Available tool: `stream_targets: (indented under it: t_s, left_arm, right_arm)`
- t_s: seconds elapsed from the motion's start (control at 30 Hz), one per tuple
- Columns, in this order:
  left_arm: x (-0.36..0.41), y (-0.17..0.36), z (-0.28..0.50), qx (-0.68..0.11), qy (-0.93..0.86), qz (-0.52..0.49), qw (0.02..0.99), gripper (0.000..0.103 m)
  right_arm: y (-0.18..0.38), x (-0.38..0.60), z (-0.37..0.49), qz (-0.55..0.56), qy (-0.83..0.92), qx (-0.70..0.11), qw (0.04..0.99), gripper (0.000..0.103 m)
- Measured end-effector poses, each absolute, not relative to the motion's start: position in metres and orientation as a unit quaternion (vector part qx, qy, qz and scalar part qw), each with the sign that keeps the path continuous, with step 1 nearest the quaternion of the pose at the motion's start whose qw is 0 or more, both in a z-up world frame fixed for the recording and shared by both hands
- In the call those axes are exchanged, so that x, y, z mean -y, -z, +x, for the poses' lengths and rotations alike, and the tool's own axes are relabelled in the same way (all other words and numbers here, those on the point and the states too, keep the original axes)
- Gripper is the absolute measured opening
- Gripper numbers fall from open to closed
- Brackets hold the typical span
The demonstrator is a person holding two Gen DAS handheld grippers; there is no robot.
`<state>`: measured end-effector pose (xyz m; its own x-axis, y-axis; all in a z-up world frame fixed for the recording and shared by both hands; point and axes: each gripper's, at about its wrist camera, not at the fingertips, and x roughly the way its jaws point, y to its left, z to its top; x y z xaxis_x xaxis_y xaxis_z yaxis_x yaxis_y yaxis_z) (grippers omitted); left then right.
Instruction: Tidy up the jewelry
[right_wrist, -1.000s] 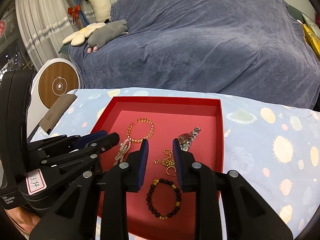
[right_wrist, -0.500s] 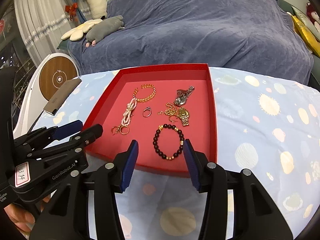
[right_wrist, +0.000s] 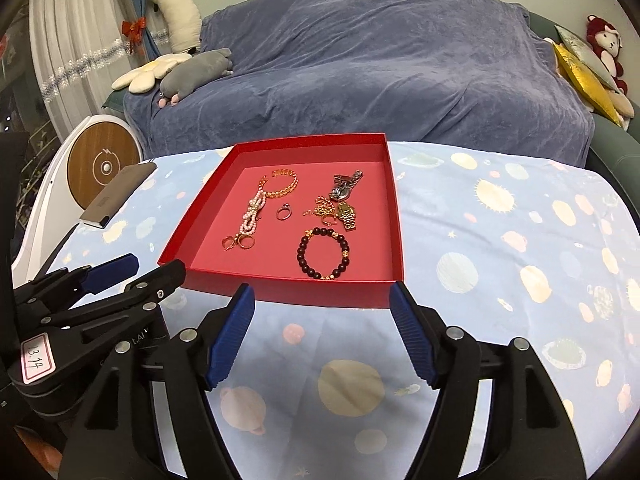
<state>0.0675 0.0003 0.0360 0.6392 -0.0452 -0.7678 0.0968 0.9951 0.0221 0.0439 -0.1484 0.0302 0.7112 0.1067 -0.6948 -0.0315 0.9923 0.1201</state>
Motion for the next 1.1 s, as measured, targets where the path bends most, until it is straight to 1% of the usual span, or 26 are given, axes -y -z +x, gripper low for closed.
stream_targets:
  t_s: [0.03, 0.1, 0.2, 0.33, 0.43, 0.53, 0.6, 0.73, 1.1]
  left_arm:
    - [0.000, -0.037, 0.066, -0.420, 0.034, 0.032, 0.906, 0.052]
    - [0.001, -0.037, 0.064, -0.414, 0.022, 0.036, 0.909, 0.059]
    - [-0.002, -0.035, 0.065, -0.410, 0.014, 0.037, 0.911, 0.064]
    - [-0.003, -0.029, 0.072, -0.421, 0.012, 0.043, 0.906, 0.064]
    - [-0.003, -0.028, 0.078, -0.424, 0.017, 0.039, 0.905, 0.065]
    - [-0.004, -0.025, 0.080, -0.425, 0.021, 0.038, 0.904, 0.068]
    - [-0.005, -0.021, 0.080, -0.427, 0.020, 0.043, 0.903, 0.069]
    - [-0.010, -0.016, 0.083, -0.437, 0.016, 0.032, 0.899, 0.069]
    - [-0.006, -0.014, 0.082, -0.434, 0.013, 0.039, 0.900, 0.069]
  right_arm:
    - [-0.031, 0.149, 0.044, 0.050, -0.031, -0.377, 0.924, 0.070]
    - [-0.031, 0.151, 0.044, 0.051, -0.019, -0.376, 0.925, 0.072]
    - [-0.028, 0.152, 0.045, 0.047, -0.010, -0.378, 0.925, 0.076]
    - [-0.023, 0.150, 0.046, 0.039, 0.006, -0.374, 0.926, 0.078]
    - [-0.020, 0.153, 0.048, 0.044, 0.013, -0.375, 0.926, 0.084]
    - [-0.018, 0.156, 0.050, 0.049, 0.014, -0.378, 0.924, 0.087]
    - [-0.016, 0.155, 0.052, 0.046, 0.014, -0.381, 0.923, 0.087]
    - [-0.014, 0.151, 0.052, 0.039, 0.011, -0.382, 0.923, 0.087]
    - [-0.012, 0.152, 0.050, 0.040, 0.021, -0.381, 0.924, 0.087]
